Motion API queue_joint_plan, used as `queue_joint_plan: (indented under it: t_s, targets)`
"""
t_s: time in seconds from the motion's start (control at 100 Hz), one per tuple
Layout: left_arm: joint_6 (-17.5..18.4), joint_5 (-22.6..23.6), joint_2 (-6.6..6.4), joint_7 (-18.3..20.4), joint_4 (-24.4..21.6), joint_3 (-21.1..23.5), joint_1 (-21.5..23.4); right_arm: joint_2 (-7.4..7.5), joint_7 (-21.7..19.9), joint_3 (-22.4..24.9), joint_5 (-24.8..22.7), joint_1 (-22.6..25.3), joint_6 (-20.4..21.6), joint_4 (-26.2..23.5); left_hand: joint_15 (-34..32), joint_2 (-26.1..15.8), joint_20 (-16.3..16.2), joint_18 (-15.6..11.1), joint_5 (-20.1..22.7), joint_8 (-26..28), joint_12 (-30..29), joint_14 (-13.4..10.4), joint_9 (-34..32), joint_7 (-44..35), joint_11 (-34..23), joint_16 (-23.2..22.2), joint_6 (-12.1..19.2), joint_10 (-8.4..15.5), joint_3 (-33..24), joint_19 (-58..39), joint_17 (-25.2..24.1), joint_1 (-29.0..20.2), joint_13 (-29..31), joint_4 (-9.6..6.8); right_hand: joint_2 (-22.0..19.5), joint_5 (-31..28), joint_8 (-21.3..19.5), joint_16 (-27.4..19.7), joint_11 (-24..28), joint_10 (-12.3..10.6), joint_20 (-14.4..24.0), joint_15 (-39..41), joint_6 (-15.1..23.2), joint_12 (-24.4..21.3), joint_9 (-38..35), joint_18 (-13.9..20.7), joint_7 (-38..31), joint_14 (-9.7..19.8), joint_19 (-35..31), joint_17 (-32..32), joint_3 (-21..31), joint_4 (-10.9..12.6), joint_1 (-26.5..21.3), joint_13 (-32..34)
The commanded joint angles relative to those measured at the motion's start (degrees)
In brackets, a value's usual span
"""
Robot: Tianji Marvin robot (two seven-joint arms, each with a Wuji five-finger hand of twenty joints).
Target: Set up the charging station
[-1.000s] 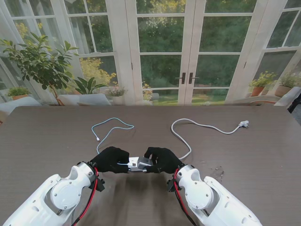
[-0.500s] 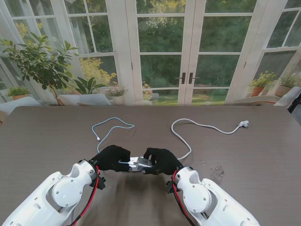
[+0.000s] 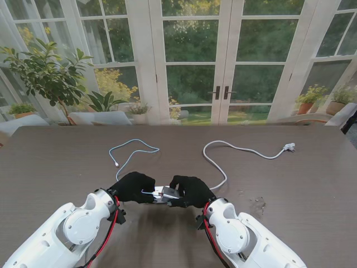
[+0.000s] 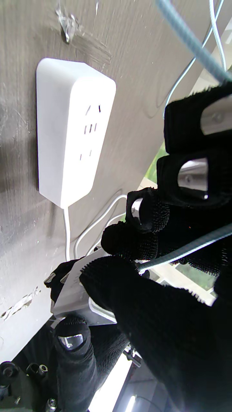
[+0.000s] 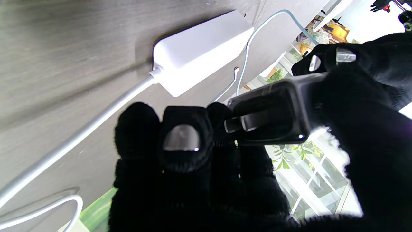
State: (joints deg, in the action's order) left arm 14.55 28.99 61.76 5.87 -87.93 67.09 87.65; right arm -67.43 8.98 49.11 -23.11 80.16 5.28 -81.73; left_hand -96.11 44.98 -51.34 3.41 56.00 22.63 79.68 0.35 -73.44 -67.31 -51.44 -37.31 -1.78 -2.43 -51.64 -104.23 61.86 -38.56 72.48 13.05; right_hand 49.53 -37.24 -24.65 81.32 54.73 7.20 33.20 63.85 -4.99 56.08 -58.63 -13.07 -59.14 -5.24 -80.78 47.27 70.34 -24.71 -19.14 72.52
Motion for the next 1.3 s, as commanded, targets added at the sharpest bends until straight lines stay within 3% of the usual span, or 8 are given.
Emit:
queue_joint_plan:
  t_s: [0.0, 1.29]
  targets:
    - [-0.3, 0.0, 0.23, 0.8, 0.1, -0.1, -0.14, -0.27, -0.63, -0.19, -0.28, 0.36, -0.14, -0.88, -3.71, -0.91, -0.16, -14.22, -0.28, 0.55, 0.47, -7.92, -2.98, -2.95, -1.03, 0.2, -1.58, -0.26, 0.0, -15.75, 3.11, -1.17, 0.58, 1.43, -6.13, -3.09, -3.54, -42.52, 3.19, -5.9, 0.53, 1.32, 9.91, 0.51, -3.4, 0.84, -21.55, 1.22, -2.34, 0.32, 9.64, 3.74, -7.26, 1.8]
    - [-0.77, -3.63, 0.09, 3.39, 1.02, -1.04, -1.25, -0.5, 1.9, -0.46, -2.7, 1.0, -0.83, -1.68, -3.85, -2.08, -0.5, -14.91, 0.06, 1.19, -0.53, -8.21, -3.13, -2.3, -1.32, 0.11, -1.39, 0.49, 0.31, -15.75, 3.15, -0.15, 0.58, 1.4, -6.21, -3.04, -3.87, -42.53, 3.21, -5.97, 0.46, 1.46, 9.81, 0.49, -3.57, 0.82, -21.55, 1.12, -2.41, 0.44, 9.6, 3.72, -7.25, 2.08]
